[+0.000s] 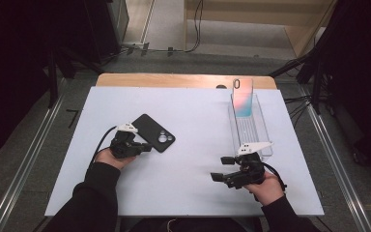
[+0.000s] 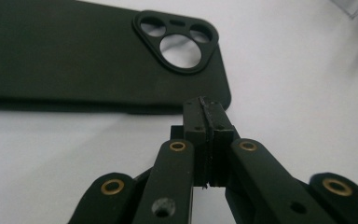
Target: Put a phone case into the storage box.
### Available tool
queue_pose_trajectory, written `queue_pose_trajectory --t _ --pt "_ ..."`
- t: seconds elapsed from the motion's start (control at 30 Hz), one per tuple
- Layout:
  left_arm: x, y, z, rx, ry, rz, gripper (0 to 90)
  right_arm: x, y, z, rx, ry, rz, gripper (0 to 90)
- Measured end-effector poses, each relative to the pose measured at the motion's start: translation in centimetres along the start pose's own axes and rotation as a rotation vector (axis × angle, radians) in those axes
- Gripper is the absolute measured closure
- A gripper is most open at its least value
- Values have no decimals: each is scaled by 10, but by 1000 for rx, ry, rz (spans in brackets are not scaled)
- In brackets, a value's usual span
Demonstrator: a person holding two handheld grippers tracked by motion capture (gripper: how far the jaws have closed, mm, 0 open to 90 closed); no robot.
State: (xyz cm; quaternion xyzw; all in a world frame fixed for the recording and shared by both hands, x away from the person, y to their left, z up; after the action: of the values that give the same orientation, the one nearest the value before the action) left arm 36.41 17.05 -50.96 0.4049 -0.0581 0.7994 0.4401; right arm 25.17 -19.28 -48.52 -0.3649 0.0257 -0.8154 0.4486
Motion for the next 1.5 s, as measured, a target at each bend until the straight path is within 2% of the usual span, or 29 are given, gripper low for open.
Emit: queue_pose_trajectory --t 0.13,0.43,0.6,0.77,0.97,1.5 --pt "-8 0 1 -11 -21 8 900 -1 0 -1 -1 -5 0 178" --pt "-19 2 9 -25 -8 5 900 -2 1 -2 0 -11 3 179" --pt "-28 4 16 -44 -2 8 900 -1 2 -2 -6 -10 3 178" --pt "-37 5 25 -41 4 8 900 -1 3 -3 -6 -8 -1 178" --pt "-47 4 34 -56 10 12 900 1 5 -5 -14 -2 -5 179" --pt "-71 -10 64 -24 16 29 900 2 8 -8 -35 3 -16 179"
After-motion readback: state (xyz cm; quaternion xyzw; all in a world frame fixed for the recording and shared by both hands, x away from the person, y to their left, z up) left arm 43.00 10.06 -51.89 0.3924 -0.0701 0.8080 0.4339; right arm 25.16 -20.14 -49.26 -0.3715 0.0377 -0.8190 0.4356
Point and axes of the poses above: each handheld gripper's, and its own axes: x roughly backward along the jaws, z roughly out of its top, y roughly to its right, the point moved 2 cm from there along -x, roughly forward along the jaws, and after that the axes turned 2 degrees about y, right-handed, at the moved point
